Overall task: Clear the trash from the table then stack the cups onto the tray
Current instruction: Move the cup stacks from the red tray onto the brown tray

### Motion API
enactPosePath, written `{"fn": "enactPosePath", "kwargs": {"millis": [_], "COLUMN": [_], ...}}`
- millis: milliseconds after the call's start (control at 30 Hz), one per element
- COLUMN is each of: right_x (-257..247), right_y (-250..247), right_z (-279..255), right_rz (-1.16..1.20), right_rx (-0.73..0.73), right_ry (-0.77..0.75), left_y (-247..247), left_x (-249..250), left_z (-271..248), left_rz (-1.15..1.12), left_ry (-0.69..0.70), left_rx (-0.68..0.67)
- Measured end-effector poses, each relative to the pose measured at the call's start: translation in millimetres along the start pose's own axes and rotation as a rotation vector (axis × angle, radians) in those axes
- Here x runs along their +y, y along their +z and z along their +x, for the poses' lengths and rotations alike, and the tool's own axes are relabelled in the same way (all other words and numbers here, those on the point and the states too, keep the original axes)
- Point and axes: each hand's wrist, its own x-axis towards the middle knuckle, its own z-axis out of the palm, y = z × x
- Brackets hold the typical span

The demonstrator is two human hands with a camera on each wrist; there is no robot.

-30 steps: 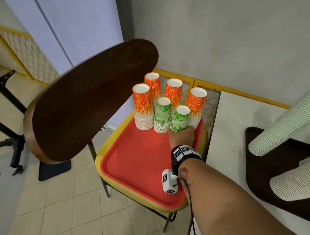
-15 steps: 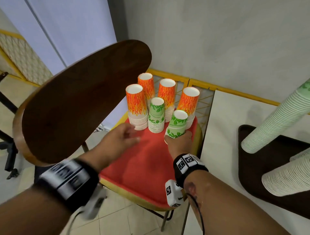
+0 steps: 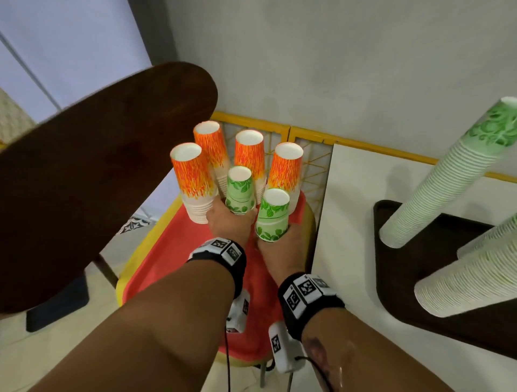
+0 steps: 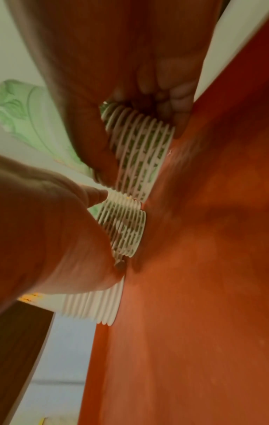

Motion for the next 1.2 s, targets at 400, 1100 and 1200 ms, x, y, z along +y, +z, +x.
{"fn": "enactPosePath", "kwargs": {"millis": [400, 1100, 1200], "right_x": [-11.6, 42.6, 69.0], "right_y": [-11.6, -213.5, -254.6], "right_z": [-13.3, -75.8, -77.3], "right_rz": [0.007, 0.067, 0.071], "right_rx": [-0.035, 0.026, 0.044], "right_ry": [0.026, -0.007, -0.038], "left_y": [4.8, 47.4, 73.2], "left_x": [-8.3, 11.9, 27.8], "left_z": [3.0, -164.2, -203.6], "left_rz": [-0.171, -0.357, -0.267], "left_ry": [-0.005, 0.197, 0.275], "left_rx": [-0.102, -0.321, -0.379]}}
